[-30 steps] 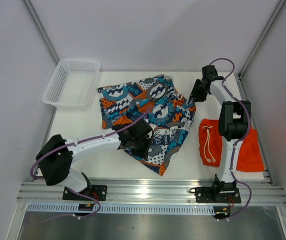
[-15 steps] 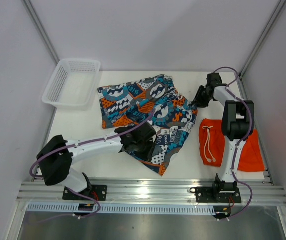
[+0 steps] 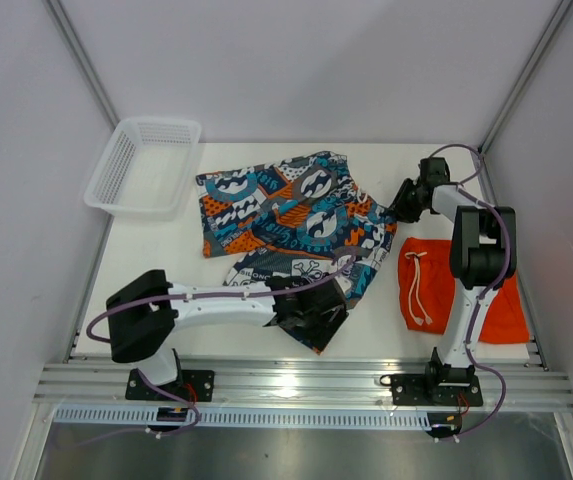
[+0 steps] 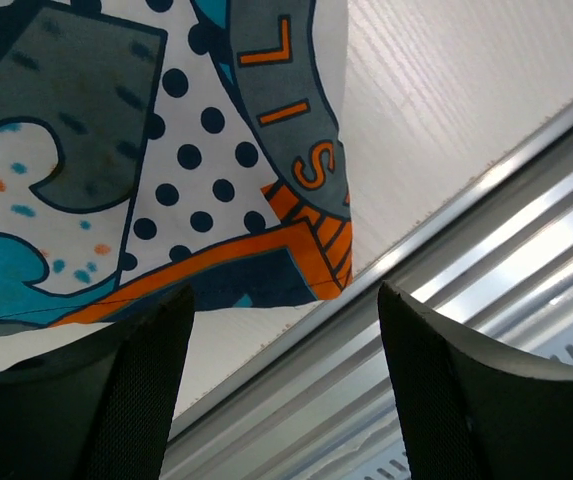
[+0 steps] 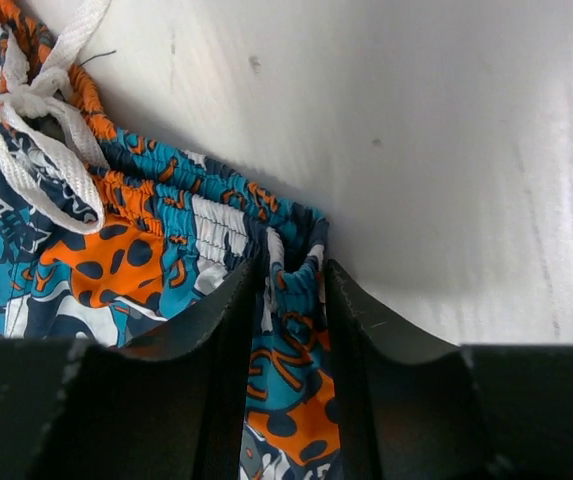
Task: Fold and stack the shorts
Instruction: Fold the shorts
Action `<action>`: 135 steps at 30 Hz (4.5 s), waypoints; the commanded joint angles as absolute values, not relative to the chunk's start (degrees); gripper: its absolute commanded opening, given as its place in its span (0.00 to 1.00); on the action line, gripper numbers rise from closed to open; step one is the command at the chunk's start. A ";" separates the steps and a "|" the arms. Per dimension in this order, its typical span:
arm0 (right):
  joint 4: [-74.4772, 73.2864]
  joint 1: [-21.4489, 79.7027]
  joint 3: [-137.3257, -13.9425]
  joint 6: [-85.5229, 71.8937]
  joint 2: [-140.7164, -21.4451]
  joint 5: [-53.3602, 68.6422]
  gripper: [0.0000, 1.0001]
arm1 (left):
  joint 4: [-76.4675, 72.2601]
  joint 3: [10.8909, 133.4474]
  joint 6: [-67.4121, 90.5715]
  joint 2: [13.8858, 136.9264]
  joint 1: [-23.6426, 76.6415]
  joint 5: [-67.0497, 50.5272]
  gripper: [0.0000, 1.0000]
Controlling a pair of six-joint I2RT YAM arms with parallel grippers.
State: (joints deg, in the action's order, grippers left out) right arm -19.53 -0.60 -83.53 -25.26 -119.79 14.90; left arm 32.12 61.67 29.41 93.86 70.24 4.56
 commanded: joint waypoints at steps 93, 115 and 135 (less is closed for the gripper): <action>-35.60 2.64 -102.83 -42.10 -105.99 12.66 0.00 | 49.57 79.70 18.72 71.10 25.58 -27.33 0.00; -25.67 2.11 -110.29 -48.51 -119.08 13.09 0.00 | 56.78 103.00 14.50 96.93 12.57 -17.84 0.00; 1.67 6.06 -133.06 -56.69 -143.96 24.87 0.92 | 51.50 97.03 22.58 108.98 7.82 -9.24 0.07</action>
State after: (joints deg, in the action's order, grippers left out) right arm -8.16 6.02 -128.16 -54.61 -142.39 20.58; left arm 53.01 98.04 19.99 107.35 8.73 -12.80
